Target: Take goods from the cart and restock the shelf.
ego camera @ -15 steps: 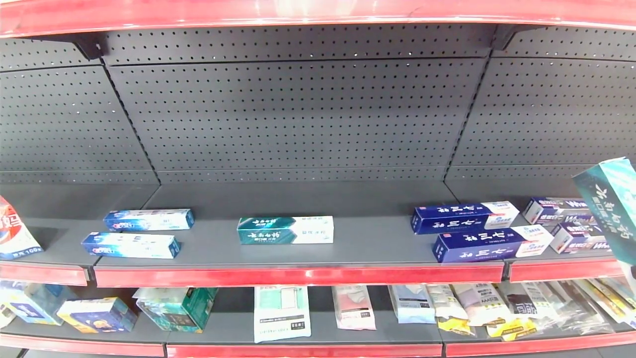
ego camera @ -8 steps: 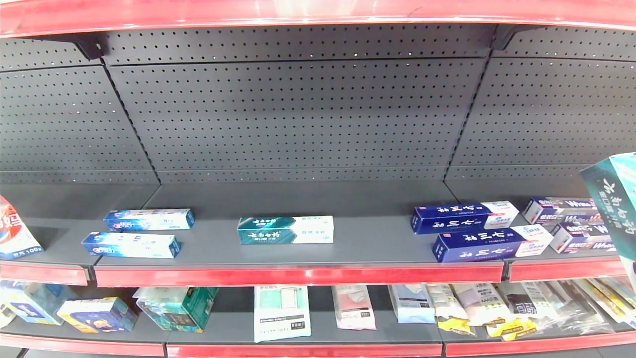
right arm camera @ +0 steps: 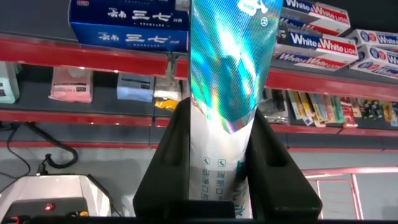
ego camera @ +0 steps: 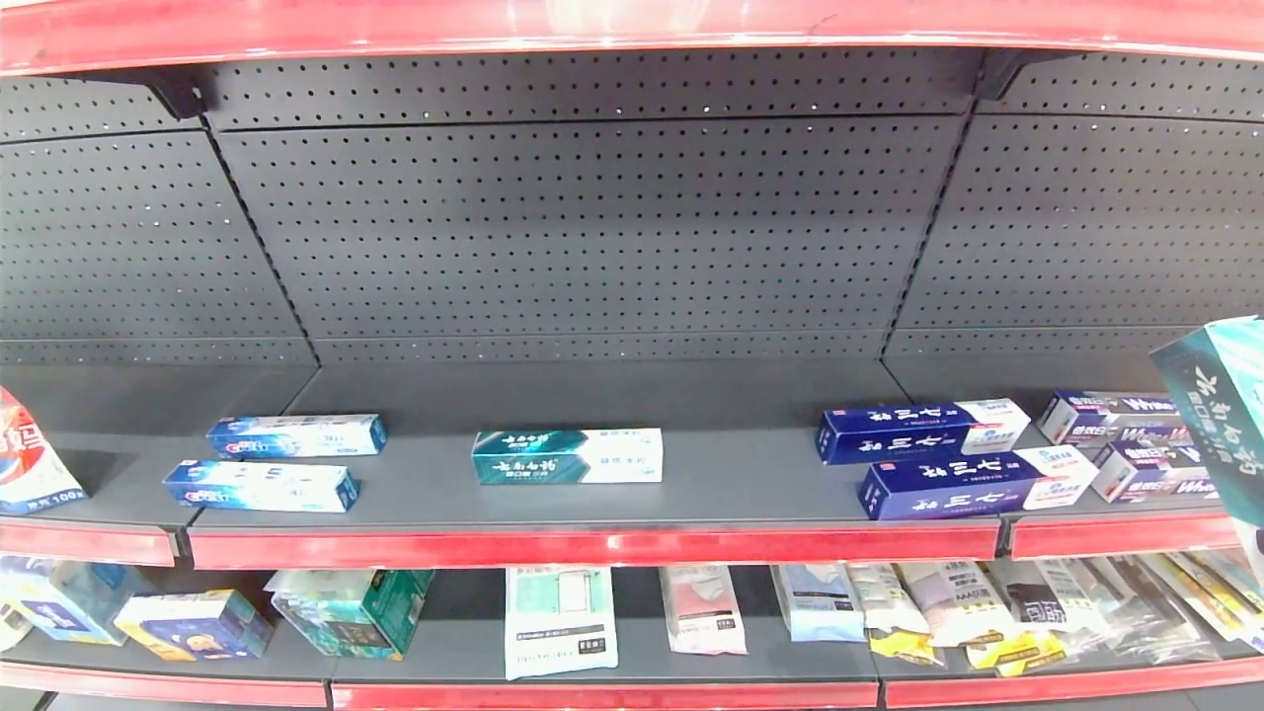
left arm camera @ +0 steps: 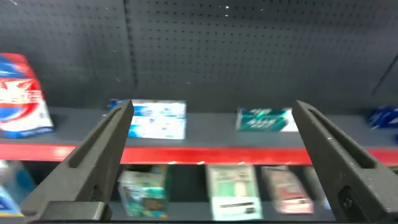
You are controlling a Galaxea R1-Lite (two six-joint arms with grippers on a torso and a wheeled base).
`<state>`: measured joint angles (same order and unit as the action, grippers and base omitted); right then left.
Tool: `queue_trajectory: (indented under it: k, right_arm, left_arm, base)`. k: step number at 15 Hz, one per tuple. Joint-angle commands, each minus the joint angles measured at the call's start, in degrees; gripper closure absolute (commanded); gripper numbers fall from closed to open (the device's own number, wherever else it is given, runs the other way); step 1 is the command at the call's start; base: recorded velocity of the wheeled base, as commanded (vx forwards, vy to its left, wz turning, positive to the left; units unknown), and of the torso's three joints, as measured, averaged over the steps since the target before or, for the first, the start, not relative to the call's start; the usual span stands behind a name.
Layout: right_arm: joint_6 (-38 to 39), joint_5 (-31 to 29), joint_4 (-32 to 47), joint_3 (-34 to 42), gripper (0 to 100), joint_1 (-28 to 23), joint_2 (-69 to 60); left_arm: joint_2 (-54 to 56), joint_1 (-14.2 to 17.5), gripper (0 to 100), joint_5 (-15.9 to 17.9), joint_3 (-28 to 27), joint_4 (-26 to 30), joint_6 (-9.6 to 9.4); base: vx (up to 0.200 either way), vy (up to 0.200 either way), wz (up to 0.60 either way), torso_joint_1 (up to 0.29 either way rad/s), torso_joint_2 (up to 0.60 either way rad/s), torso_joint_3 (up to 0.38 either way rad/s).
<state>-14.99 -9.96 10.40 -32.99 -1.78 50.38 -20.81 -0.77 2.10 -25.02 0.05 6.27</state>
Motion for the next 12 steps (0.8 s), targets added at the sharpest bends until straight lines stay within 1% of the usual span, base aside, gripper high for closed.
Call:
queue_trajectory:
  k: [1,3,4,5,6,8,10,11,12]
  right_arm:
    - [-0.03,0.03,0.06,0.20,100,-0.07,0.68]
    - [-0.30,-0.06,0.06,0.38,100,-0.15,1.47]
    - [-0.56,0.03,-0.03,0.47,100,-0.07,1.91]
    - [-1.27,0.03,-0.03,0.56,100,-0.07,2.09]
    - [-1.62,0.03,-0.03,0.56,100,-0.07,2.09]
    - [-1.44,0.03,-0.03,0.56,100,-0.15,2.53]
    - [-1.35,0.03,-0.03,1.26,100,-0.15,2.53]
    - [-1.62,0.03,-0.03,1.87,100,-0.15,2.09]
    - [-1.79,0.03,-0.47,2.31,100,-0.15,1.65]
  left_arm:
    - [-21.82,-0.37,0,0.98,-7.94,-3.39,3.67]
    - [-29.73,-0.37,0,1.07,-8.30,-9.80,3.58]
    - [-32.80,-0.37,0,1.07,-8.65,-11.83,3.40]
    - [-36.58,-0.37,0,0.89,-10.23,-12.79,3.31]
    - [-39.22,-0.37,0,0.54,-11.90,-12.79,3.31]
    - [-49.68,-0.29,0,-1.31,-19.02,-12.62,3.23]
    - [-58.91,-0.37,0,-2.89,-23.76,-12.62,3.23]
    - [-63.30,-0.81,0,-3.59,-25.08,-12.71,3.23]
    - [-66.64,-2.66,0,-3.59,-26.40,-12.88,3.67]
  base:
    - [0.000,0.000,-0.60,-0.002,0.00,0.002]
    - [0.000,0.000,0.00,0.000,0.00,0.000]
    - [0.000,0.000,0.00,0.000,0.00,0.000]
    - [0.000,0.000,0.00,0.000,0.00,0.000]
    - [0.000,0.000,0.00,0.000,0.00,0.000]
    - [0.000,0.000,0.00,0.000,0.00,0.000]
    - [0.000,0.000,0.00,0.000,0.00,0.000]
    - [0.000,0.000,0.00,0.000,0.00,0.000]
    - [0.000,0.000,0.00,0.000,0.00,0.000]
